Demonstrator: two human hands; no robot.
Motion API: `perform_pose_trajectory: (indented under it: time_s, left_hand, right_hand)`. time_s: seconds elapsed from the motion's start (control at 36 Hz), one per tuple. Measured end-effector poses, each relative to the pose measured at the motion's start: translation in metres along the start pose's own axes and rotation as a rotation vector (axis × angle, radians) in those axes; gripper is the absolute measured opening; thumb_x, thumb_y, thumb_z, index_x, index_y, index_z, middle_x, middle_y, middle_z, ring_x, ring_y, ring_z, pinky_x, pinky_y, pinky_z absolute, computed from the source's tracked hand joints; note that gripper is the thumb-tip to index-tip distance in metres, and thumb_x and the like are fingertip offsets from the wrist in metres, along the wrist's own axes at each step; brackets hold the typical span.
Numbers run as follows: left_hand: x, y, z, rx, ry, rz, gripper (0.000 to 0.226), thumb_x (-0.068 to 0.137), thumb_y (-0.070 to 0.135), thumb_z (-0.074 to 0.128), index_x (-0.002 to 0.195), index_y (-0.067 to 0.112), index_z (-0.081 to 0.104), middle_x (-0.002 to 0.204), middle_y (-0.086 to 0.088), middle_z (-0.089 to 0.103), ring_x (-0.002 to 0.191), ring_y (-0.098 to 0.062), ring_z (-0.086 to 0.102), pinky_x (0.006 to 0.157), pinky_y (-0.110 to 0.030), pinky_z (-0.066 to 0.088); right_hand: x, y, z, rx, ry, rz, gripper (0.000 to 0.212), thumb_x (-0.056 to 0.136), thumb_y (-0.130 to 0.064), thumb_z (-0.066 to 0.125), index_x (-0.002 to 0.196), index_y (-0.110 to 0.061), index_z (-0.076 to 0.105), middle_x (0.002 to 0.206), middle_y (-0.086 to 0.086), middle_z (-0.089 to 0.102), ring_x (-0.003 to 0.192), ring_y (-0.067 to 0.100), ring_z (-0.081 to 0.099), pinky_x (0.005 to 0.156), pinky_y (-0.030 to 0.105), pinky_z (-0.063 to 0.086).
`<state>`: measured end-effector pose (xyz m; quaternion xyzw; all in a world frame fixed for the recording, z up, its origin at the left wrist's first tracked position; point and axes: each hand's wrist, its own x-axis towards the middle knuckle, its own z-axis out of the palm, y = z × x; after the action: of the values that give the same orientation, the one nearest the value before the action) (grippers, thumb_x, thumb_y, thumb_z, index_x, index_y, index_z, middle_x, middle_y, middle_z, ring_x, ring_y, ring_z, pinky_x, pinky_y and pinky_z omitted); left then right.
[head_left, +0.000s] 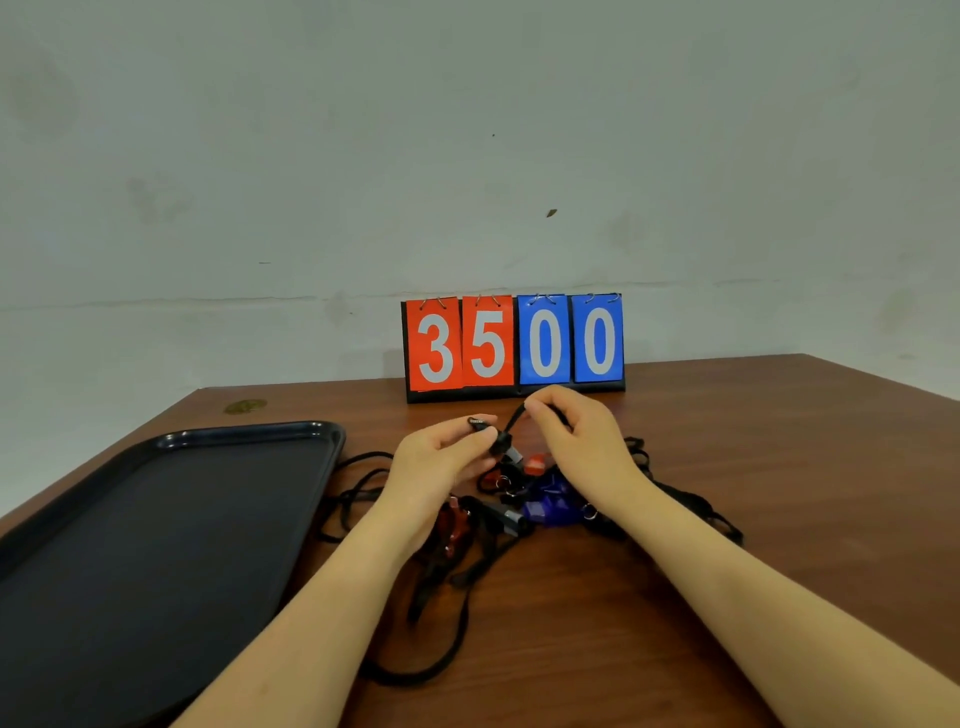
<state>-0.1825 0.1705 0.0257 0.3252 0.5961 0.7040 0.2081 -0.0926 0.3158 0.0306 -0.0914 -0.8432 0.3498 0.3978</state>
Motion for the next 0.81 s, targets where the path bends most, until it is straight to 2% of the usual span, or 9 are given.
perform_pose_trajectory:
  time_s: [0.08,0.19,0.25,0.33,0.44,0.61,0.72,0.81]
  left_hand:
    - [-0.003,0.004,0.001,-0.088,-0.051,-0.006,0.02,0.091,0.012,0.062,0.109,0.013,0.071,0.103,-0.005,0.074,0.099,-0.016,0.07,0.081,-0.023,0.056]
    - [-0.008,0.01,0.006,-0.232,-0.094,0.006,0.018,0.092,0.008,0.058,0.104,0.012,0.071,0.101,-0.005,0.075,0.098,-0.016,0.07,0.077,-0.023,0.056]
    - [-0.009,0.01,0.007,-0.313,-0.091,-0.007,0.02,0.092,0.006,0.057,0.107,0.01,0.07,0.103,-0.007,0.074,0.099,-0.017,0.07,0.077,-0.023,0.057]
    - [-0.009,0.01,0.007,-0.452,-0.055,-0.053,0.022,0.091,0.003,0.057,0.11,0.005,0.068,0.107,-0.013,0.072,0.099,-0.021,0.07,0.075,-0.025,0.058]
    - [-0.007,0.008,0.007,-0.548,0.017,-0.077,0.022,0.089,0.0,0.058,0.109,0.003,0.068,0.105,-0.015,0.073,0.098,-0.023,0.071,0.076,-0.026,0.059]
    - [-0.002,0.004,0.004,-0.483,0.157,-0.024,0.018,0.088,0.002,0.062,0.103,0.008,0.07,0.099,-0.008,0.075,0.094,-0.016,0.071,0.077,-0.023,0.058]
    - [-0.001,0.001,0.004,-0.435,0.231,-0.003,0.016,0.09,0.006,0.062,0.099,0.016,0.07,0.092,0.001,0.076,0.09,-0.01,0.072,0.081,-0.025,0.055]
    - [0.0,0.001,0.003,-0.385,0.272,0.019,0.017,0.09,0.008,0.062,0.101,0.02,0.07,0.097,0.001,0.074,0.093,-0.01,0.07,0.083,-0.024,0.053]
  right_hand:
    - [0.0,0.002,0.0,0.005,-0.005,0.016,0.013,0.097,-0.025,0.052,0.096,-0.028,0.065,0.088,-0.017,0.065,0.088,-0.006,0.059,0.075,0.006,0.042]
    - [-0.003,-0.002,0.004,0.1,-0.022,0.023,0.015,0.098,-0.022,0.052,0.096,-0.027,0.066,0.089,-0.013,0.067,0.084,-0.005,0.061,0.069,0.005,0.045]
    - [-0.005,-0.003,0.007,0.131,-0.061,0.024,0.018,0.098,-0.02,0.052,0.1,-0.026,0.068,0.092,-0.01,0.07,0.086,-0.001,0.062,0.073,0.009,0.048]
    - [-0.007,0.0,0.011,0.06,-0.107,-0.003,0.025,0.097,-0.015,0.052,0.106,-0.031,0.069,0.094,-0.019,0.07,0.092,-0.004,0.063,0.081,0.012,0.048]
    - [-0.009,0.004,0.017,-0.114,-0.153,-0.006,0.02,0.097,-0.021,0.052,0.102,-0.027,0.07,0.091,-0.007,0.072,0.085,0.012,0.066,0.081,0.035,0.054]
    - [-0.01,-0.002,0.019,-0.312,-0.246,-0.138,0.026,0.099,-0.03,0.047,0.111,-0.023,0.069,0.1,-0.008,0.071,0.09,0.006,0.063,0.083,0.034,0.052]
    - [-0.011,-0.005,0.016,-0.401,-0.307,-0.195,0.033,0.1,-0.031,0.045,0.128,-0.025,0.061,0.121,-0.009,0.066,0.11,0.008,0.058,0.093,0.023,0.046]
    - [-0.011,-0.005,0.017,-0.45,-0.372,-0.259,0.029,0.1,-0.031,0.045,0.12,-0.024,0.064,0.112,-0.009,0.068,0.102,0.01,0.06,0.08,0.018,0.042]
